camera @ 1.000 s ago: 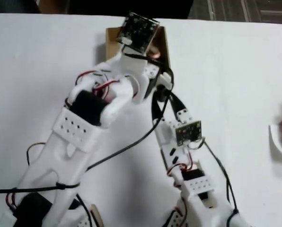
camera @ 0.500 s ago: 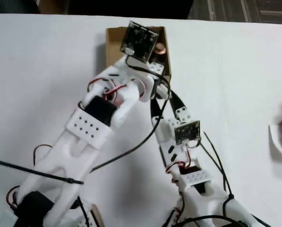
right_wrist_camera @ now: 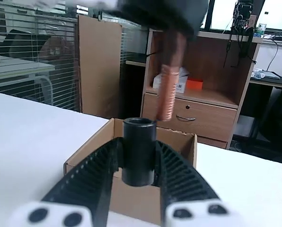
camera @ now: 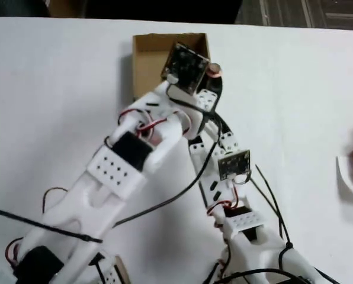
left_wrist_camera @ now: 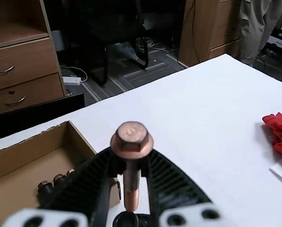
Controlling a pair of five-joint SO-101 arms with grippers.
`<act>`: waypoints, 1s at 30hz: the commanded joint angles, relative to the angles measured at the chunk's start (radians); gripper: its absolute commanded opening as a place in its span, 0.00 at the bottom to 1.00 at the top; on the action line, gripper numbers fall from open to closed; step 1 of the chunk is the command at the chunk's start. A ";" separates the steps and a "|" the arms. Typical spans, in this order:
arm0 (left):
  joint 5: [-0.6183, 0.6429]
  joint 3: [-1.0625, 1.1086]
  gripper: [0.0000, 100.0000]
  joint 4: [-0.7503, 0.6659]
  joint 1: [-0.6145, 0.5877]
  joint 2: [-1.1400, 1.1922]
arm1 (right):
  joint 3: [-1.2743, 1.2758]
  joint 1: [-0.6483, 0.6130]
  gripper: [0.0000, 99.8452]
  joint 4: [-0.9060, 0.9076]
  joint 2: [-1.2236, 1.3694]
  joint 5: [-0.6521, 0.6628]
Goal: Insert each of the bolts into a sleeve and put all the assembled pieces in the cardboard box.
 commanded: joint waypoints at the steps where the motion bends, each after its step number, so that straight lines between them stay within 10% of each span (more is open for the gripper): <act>1: 0.008 0.013 0.02 -0.029 -0.002 -0.060 | -0.080 0.002 0.02 -0.001 0.005 0.009; 30: 0.008 -0.012 0.02 -0.021 -0.026 -0.061 | -0.094 0.001 0.02 0.033 0.007 0.003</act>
